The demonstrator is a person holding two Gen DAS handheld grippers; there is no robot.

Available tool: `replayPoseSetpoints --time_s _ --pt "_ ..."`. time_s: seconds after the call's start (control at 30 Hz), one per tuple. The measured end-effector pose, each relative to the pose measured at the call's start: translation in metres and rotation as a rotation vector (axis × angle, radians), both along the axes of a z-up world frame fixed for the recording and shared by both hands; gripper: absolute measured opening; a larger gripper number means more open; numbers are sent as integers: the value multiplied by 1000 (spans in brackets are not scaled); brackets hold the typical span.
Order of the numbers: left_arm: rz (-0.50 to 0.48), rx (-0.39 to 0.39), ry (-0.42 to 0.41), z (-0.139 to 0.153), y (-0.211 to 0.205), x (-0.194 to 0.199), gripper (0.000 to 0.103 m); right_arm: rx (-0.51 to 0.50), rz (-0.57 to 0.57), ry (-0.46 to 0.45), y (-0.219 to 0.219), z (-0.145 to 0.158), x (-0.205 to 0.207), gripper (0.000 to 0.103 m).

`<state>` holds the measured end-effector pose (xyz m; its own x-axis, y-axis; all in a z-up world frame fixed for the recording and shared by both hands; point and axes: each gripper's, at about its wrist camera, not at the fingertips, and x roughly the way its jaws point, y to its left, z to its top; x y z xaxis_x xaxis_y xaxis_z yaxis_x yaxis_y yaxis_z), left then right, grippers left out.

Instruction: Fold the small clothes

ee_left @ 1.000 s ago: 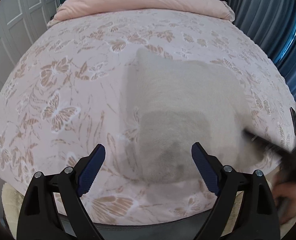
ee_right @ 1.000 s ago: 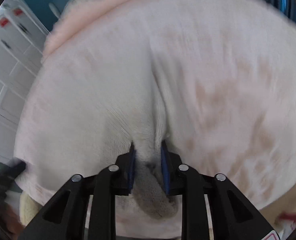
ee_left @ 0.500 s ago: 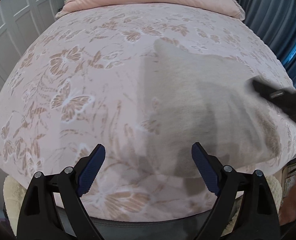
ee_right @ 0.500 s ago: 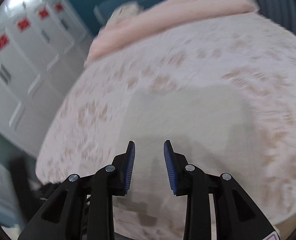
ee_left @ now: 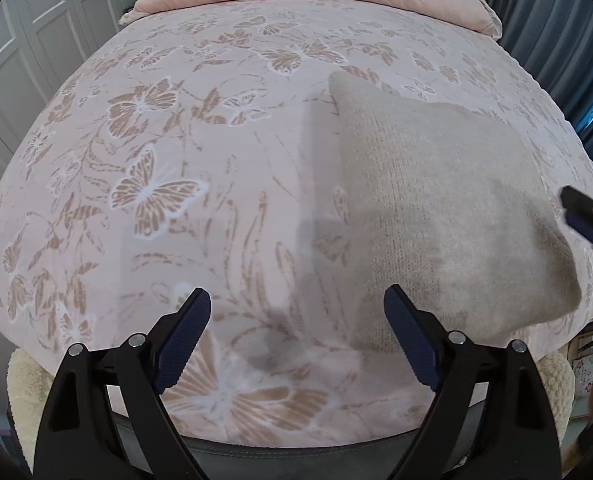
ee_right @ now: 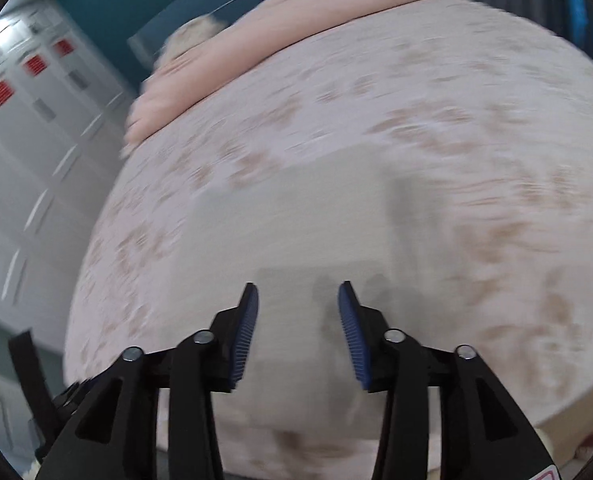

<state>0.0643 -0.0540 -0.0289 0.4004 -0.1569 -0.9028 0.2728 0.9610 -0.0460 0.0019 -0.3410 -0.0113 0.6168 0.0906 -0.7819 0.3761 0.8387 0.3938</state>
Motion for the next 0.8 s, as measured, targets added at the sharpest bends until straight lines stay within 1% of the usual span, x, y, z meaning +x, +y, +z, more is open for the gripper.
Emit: replayPoseSetpoints --time_s 0.1,0.13,0.17,0.2,0.27,0.3,0.33,0.37,0.4,0.43,0.5,0.53,0.6,0.63,0.67,0.7,0.73,0.77,0.8 --pt "-3 -15 7 -1 -5 0 86 -9 -47 14 -31 -2 8 48" --pt "-6 -29 -5 3 -8 0 86 -10 -46 16 -33 -4 16 52" --pt "-11 -34 -13 5 -11 2 86 -18 -40 24 -37 -6 27 61" --pt "-17 -34 -20 8 -15 3 86 -18 -32 32 -41 -9 36 66" --pt "-29 -34 -30 13 -24 8 86 -8 -11 74 -47 -22 59 67" --pt "-32 -37 -31 14 -28 11 86 -1 6 93 -47 -29 69 61" --pt "-37 -38 -33 15 -33 13 86 33 44 113 -44 -39 80 23" --pt "-42 -36 -33 16 -36 16 86 50 59 121 -44 -41 86 10" --pt "-50 -37 -33 17 -40 18 86 51 53 105 -42 -37 86 10" --pt "-56 -41 -37 18 -43 19 86 43 40 42 -44 -25 82 9" --pt "-63 -39 -40 17 -50 23 87 8 12 -29 -50 -14 72 9" --pt "-65 -40 -35 15 -52 25 87 -6 -2 -1 -54 -25 72 9" --pt "-67 -39 -12 6 -59 29 87 -11 16 165 -58 -68 82 10" --pt "-71 -39 -7 4 -62 30 87 -5 28 163 -57 -78 79 11" --pt "-75 -33 -6 2 -65 30 87 -4 19 131 -57 -69 74 15" --pt "-77 -28 -10 1 -66 30 87 22 4 111 -58 -58 69 19" --pt "-78 -27 -11 1 -67 29 87 40 -17 87 -59 -48 62 26" --pt "-77 -33 -5 1 -67 30 87 51 -41 61 -60 -38 53 41" --pt "-73 -43 2 0 -66 30 88 52 -61 41 -61 -30 44 53"
